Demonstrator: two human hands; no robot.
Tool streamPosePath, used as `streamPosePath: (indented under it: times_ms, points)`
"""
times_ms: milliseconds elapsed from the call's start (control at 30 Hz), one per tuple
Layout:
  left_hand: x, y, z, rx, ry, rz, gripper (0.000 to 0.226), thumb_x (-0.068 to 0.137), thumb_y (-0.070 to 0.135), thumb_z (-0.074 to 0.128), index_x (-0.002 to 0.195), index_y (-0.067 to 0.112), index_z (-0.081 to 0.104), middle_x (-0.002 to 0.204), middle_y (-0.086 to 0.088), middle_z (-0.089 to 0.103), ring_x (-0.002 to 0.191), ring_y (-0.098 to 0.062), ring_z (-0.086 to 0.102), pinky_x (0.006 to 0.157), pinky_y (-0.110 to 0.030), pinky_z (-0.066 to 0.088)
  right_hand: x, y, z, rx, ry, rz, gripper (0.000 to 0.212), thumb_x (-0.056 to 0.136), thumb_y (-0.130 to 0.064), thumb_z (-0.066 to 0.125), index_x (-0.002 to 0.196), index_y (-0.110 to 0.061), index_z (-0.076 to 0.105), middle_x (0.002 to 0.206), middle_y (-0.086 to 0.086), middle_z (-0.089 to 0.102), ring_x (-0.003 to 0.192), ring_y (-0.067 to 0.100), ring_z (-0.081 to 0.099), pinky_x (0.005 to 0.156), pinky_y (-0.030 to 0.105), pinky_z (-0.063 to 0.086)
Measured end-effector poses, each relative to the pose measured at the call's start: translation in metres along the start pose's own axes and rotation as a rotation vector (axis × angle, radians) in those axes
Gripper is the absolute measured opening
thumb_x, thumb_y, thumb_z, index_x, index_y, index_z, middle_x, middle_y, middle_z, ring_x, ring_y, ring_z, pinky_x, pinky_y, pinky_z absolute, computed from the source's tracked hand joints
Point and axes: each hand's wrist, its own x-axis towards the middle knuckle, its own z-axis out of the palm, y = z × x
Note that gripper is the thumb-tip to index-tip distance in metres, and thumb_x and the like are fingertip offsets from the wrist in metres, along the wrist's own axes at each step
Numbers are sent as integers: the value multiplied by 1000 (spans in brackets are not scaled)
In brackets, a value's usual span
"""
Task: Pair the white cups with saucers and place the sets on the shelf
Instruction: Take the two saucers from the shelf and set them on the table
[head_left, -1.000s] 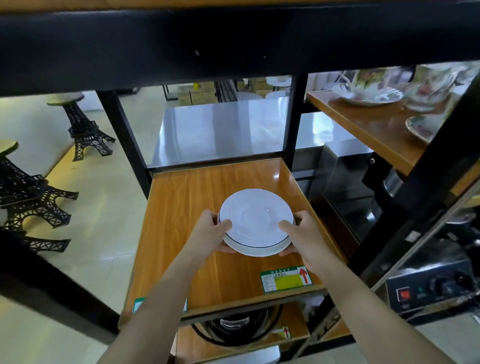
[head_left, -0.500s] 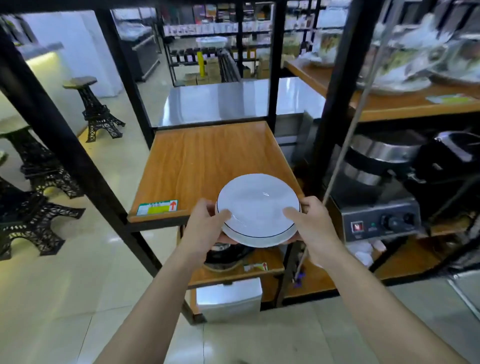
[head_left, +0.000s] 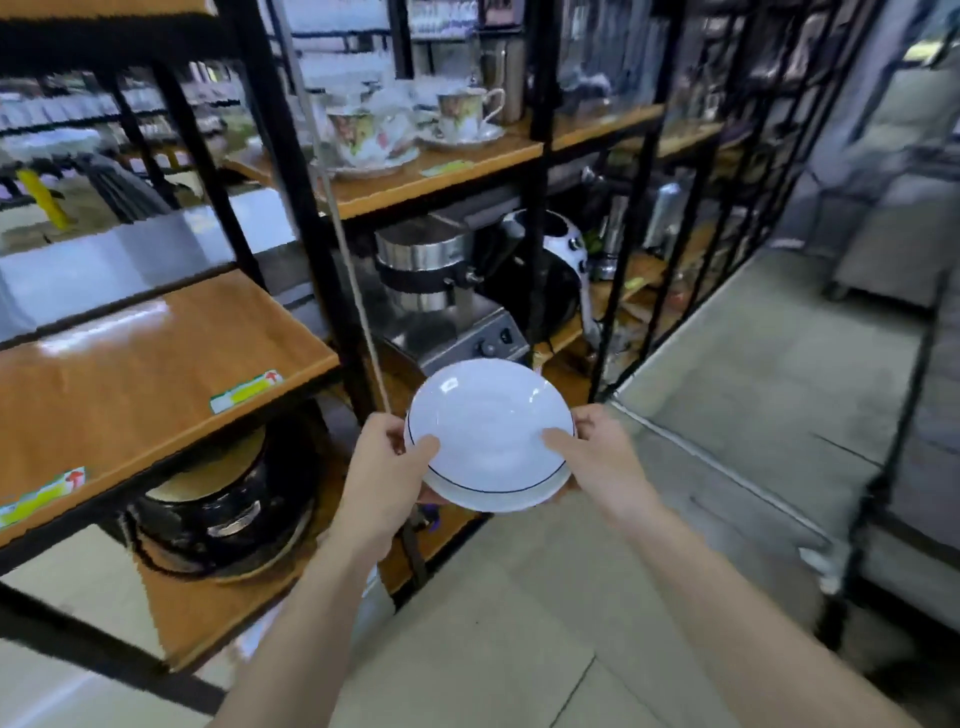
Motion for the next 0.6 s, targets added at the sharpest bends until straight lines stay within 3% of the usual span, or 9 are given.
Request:
streamPosePath:
  times_ms: [100,167,233,333,400,500,600]
  points:
    - [-23,19,54,-9,-188,32,4,96,12,50,97,14,47,94,0,55,73,-12,60,39,-17,50,-33,6,-66,85,128,24,18,85,-3,56,101,-5,49,104,18,60,74,26,60,38,28,52]
    - [-37,29,95,-33,-318,35,9,95,9,51,91,15,47,96,-5,58,79,-19,63,39,-19,52,-55,9,-112,114,230,28,11,86,-1,55,89,-10,51,94,12,60,66,23,59,38,29,53]
    - [-55,40,136,-30,-429,65,10,92,8,55,90,12,46,102,-17,56,82,-26,62,39,-22,53,-78,14,-156,127,336,30,17,86,1,54,79,-14,50,88,10,58,63,22,58,39,30,53]
    - [-88,57,199,-49,-582,111,13,91,4,55,85,11,46,95,-16,55,72,-18,57,36,-14,46,-106,27,-219,141,511,54,8,85,-1,56,87,-8,53,100,24,60,70,26,60,37,28,50]
    - [-112,67,239,-53,-671,125,13,91,2,55,84,9,47,88,-8,54,69,-11,55,35,-11,44,-124,41,-260,151,619,63,11,85,-2,57,92,-8,53,105,22,62,73,27,62,39,29,51]
    - [-144,78,302,-61,-826,114,6,88,1,55,93,3,50,96,-13,60,73,-15,60,40,-19,51,-148,60,-321,165,753,100,12,84,-6,59,94,-12,55,103,15,64,82,33,64,56,44,58]
    - [-176,88,366,-33,-904,110,16,88,2,56,82,11,43,94,-11,54,73,-19,60,43,-25,54,-167,78,-385,171,827,115,15,84,-6,58,97,-5,52,107,21,60,73,30,61,40,30,50]
